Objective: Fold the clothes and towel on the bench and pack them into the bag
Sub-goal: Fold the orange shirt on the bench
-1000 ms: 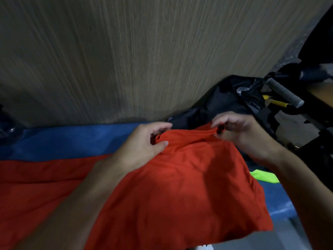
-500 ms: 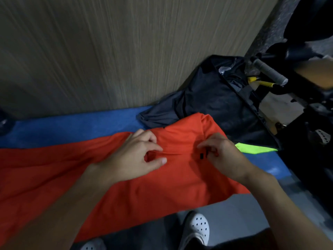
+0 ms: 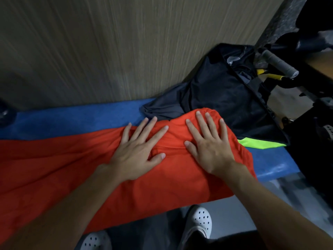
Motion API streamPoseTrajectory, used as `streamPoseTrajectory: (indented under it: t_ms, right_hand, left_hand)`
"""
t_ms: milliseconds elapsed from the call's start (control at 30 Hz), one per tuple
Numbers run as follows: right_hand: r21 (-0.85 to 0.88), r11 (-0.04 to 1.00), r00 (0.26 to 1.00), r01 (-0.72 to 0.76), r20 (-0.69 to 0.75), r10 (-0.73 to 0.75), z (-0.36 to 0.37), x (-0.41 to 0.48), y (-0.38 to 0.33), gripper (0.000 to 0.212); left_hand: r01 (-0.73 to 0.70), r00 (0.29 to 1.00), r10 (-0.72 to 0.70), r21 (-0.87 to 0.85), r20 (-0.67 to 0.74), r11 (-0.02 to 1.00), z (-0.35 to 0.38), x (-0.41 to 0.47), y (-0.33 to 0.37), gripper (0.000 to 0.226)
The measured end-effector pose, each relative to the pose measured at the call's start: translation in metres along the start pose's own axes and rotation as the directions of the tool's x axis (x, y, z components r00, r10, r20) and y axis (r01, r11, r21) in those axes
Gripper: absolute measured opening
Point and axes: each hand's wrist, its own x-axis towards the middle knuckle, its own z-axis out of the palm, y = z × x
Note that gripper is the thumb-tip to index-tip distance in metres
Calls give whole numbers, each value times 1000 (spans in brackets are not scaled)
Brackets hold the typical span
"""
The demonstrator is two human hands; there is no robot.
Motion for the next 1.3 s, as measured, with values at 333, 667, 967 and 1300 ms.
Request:
streamPoseTrajectory:
  t_ms: [333,667,967,1300]
  right_hand:
    - [6,1000,996,3,-84,-2,-30,6,-30,60]
    - [388,838,916,383,-41,-400,-37,13,-136,57]
    - [393,886,969,245,-123,-214,-31,49,-178,49]
    - [251,922,916,296,200,-349,-18,65,-184,74]
  left_hand:
    - [138,980,-132,32,-152,990,-31,-28,-36,58]
    - [424,889,-434,-99,-144,900,-65,-118,-117,40]
    - [493,858,-505,-125,-97,861,-78,-137,-164,27]
    - [495,867,-486,-74,107,866,-54,-142,-178,59]
